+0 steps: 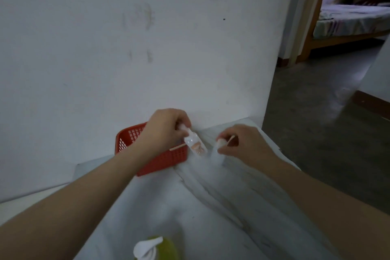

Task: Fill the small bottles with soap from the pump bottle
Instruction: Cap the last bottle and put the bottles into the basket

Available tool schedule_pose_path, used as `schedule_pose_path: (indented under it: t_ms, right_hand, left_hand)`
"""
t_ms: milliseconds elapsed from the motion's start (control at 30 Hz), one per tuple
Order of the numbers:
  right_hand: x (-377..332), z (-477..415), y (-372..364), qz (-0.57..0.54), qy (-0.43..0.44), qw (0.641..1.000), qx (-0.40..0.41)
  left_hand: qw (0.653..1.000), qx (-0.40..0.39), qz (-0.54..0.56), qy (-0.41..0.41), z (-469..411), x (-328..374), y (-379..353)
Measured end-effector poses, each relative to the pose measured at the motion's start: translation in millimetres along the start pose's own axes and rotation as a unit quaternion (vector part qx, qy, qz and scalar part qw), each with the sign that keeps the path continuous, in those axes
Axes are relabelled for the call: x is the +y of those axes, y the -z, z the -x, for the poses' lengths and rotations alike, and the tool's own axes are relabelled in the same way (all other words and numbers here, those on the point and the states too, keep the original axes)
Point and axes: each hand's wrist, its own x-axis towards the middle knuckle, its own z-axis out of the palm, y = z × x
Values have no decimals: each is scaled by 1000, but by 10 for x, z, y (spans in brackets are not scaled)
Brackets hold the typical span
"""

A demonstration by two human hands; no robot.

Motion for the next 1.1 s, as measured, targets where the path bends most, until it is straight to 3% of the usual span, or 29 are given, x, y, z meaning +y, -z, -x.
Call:
schedule_pose_path:
  t_ms: [167, 300, 533, 733, 833, 1100]
  right_hand:
    - [-339, -499, -30, -66, 63, 994, 65]
    - [-449, -841, -355, -6, 99, 994, 51]
    - [-326, -1202, -962, 160, 43, 986, -27]
    - [-302, -1324, -1172, 265, 45, 963, -23]
    - [-281, -1359, -1223, 291, 61, 955, -15]
    - [-278, -1334, -1213, 290, 63, 955, -11]
  left_hand:
    - [996, 78, -13, 38, -45, -357, 259]
    - [992, 101, -48, 55, -101, -622, 135]
    - [992, 13, -73, 104, -347, -918, -329]
    - [987, -55, -73, 135, -477, -984, -586]
    - [991, -36, -29, 126, -465, -1059, -674]
    - [989, 7, -48, 137, -441, -1033, -678]
